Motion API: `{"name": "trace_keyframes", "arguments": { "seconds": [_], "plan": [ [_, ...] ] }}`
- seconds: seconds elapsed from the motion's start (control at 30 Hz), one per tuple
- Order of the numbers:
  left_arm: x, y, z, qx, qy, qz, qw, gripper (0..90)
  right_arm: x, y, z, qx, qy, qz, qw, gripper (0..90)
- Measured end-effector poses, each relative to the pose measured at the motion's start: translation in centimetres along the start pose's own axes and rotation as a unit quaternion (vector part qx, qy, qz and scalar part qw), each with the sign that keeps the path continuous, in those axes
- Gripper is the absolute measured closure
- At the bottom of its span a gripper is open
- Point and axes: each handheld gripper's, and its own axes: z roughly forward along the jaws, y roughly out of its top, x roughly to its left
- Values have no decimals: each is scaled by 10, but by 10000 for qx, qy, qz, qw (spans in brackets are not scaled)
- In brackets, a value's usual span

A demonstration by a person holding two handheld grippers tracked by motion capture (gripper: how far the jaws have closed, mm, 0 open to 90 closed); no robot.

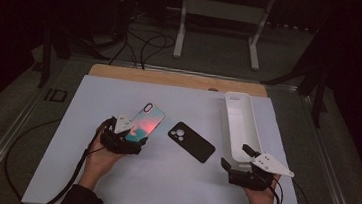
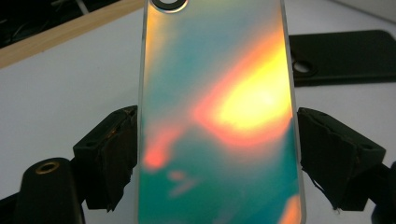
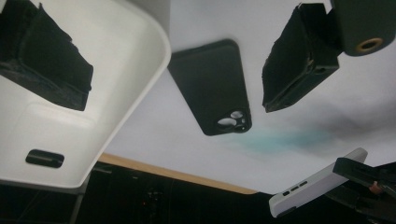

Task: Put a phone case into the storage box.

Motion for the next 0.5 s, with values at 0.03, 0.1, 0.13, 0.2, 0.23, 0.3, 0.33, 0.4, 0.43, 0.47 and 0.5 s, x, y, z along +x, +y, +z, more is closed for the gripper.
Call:
{"name": "trace_keyframes", "arguments": {
  "seconds": [0.03,0.1,0.13,0.2,0.23,0.3,0.33,0.4,0.43,0.47,0.5],
  "plan": [
    [-2,1,-4,-54,2,24,10000,171,0,0,0,0,0,0,10000,87],
    [-3,2,-5,-78,-23,45,10000,171,-4,9,-1,-64,140,106,9998,87],
    [-4,2,-5,-96,-60,48,9999,170,-5,10,0,-48,164,105,9998,87],
    [-7,4,-5,-100,-79,90,9999,171,-7,13,1,3,215,131,9997,87],
    [-7,4,-5,-100,-79,90,9999,170,-7,13,1,3,215,131,9997,87],
    [-9,6,-6,-150,-103,114,9998,171,-9,21,5,77,274,145,9995,87],
    [-9,6,-6,-150,-103,114,9998,171,-9,21,5,77,274,145,9995,87],
    [-12,8,-7,-178,-120,154,9996,170,-8,29,9,130,325,73,9994,87],
    [-15,10,-8,-199,-159,208,9995,170,-7,33,10,147,356,74,9992,87],
    [-15,10,-8,-199,-159,208,9995,170,-7,33,10,147,356,74,9992,87],
    [-18,12,-9,-219,-184,259,9993,170,-6,38,13,148,407,45,9991,87]
  ]
}}
